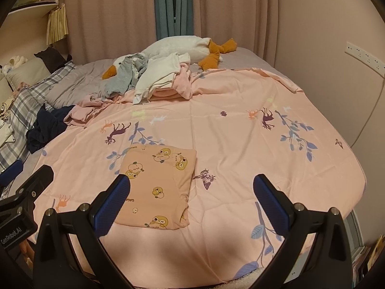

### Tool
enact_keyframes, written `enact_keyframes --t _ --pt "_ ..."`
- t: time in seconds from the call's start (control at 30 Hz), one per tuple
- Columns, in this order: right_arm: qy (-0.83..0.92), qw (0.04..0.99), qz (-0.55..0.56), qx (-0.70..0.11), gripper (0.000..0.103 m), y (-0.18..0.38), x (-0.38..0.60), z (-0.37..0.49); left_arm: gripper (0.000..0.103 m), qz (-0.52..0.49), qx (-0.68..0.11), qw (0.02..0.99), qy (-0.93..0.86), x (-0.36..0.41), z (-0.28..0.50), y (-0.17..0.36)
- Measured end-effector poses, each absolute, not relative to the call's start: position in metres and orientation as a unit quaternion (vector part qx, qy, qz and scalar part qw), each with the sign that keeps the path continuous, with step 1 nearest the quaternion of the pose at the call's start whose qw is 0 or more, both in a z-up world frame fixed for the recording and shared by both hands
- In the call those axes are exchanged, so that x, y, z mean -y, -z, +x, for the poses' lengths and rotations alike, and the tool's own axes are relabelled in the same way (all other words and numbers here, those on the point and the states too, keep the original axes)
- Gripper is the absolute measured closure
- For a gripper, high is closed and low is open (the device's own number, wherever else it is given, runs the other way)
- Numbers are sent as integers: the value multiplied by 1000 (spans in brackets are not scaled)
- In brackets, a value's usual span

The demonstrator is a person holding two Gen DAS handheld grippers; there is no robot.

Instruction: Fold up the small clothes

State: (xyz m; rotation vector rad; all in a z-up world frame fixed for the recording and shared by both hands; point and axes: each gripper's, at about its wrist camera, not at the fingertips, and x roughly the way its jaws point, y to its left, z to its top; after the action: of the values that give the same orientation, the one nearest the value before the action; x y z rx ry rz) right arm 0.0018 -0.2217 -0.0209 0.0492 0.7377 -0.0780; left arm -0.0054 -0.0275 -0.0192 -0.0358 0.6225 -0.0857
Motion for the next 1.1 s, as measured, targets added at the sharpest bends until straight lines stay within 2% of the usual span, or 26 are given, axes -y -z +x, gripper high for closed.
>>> enact_keyframes --t 1.1 --pt "49 925 5 -377 0 29 220 4 0 -5 -325 945 38 34 -5 23"
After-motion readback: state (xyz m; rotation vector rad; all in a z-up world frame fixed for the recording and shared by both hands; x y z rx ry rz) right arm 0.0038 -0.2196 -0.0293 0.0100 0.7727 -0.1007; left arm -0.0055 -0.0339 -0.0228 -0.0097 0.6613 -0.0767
